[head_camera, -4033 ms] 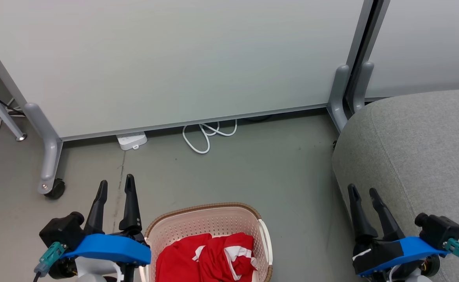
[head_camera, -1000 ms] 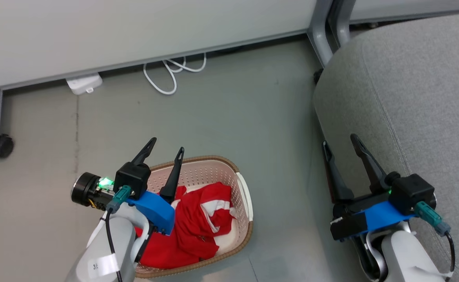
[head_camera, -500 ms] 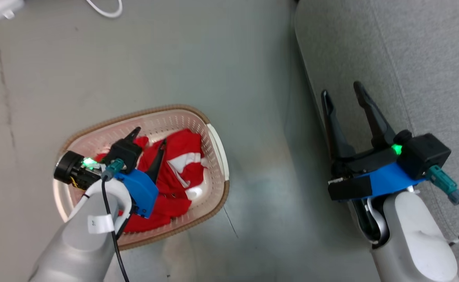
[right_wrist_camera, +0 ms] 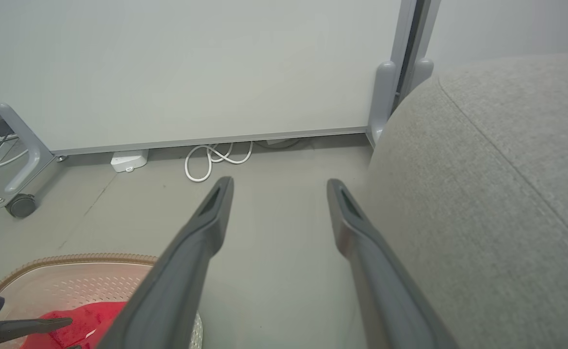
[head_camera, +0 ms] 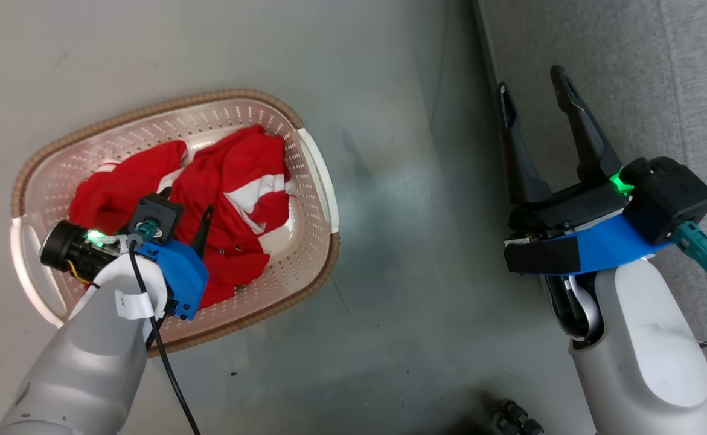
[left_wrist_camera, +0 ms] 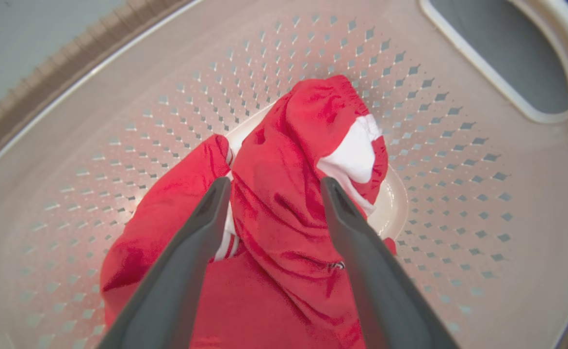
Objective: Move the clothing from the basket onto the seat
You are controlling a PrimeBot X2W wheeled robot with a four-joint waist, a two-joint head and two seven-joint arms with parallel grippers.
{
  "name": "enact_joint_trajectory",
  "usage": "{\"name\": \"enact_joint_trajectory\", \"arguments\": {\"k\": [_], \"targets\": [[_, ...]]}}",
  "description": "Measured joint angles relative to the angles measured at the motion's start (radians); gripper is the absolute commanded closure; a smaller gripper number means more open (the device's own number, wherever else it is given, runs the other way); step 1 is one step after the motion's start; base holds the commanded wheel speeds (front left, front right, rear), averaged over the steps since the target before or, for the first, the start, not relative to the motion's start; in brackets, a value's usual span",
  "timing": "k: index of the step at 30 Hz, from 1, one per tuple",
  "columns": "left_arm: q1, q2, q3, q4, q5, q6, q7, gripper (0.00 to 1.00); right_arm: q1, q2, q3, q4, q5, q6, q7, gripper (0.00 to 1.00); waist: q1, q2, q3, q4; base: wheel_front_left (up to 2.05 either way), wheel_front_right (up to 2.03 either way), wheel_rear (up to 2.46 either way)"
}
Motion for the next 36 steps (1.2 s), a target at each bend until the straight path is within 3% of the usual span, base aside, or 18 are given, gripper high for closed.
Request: {"name": "enact_joint_trajectory", "arguments": {"k": [25,26,27,36], "targets": [[-0.198,0.022,-0.154,0.139,-0.067,0.0,0.07,0.0,-0.046,0.0,0.007,-0.063,0.002,0.0,0.0,0.0,-0.0001,0.0,0.217,-0.048,0.0,0.0,0.0],[-0.203,0.021,-0.16,0.14,-0.067,0.0,0.076,0.45,-0.047,0.0,0.006,-0.064,0.003,0.0,0.0,0.0,-0.0002,0.0,0.222,-0.049,0.0,0.0,0.0],[-0.205,0.02,-0.167,0.141,-0.06,0.0,0.077,1.0,-0.048,0.0,0.005,-0.065,0.003,0.0,0.0,0.0,-0.0001,0.0,0.226,-0.05,0.0,0.0,0.0],[-0.207,0.002,-0.209,0.144,-0.082,0.0,0.075,1.0,-0.055,0.0,0.004,-0.051,0.01,0.0,0.0,0.0,-0.0002,0.0,0.21,-0.047,0.0,0.0,0.0]]}}
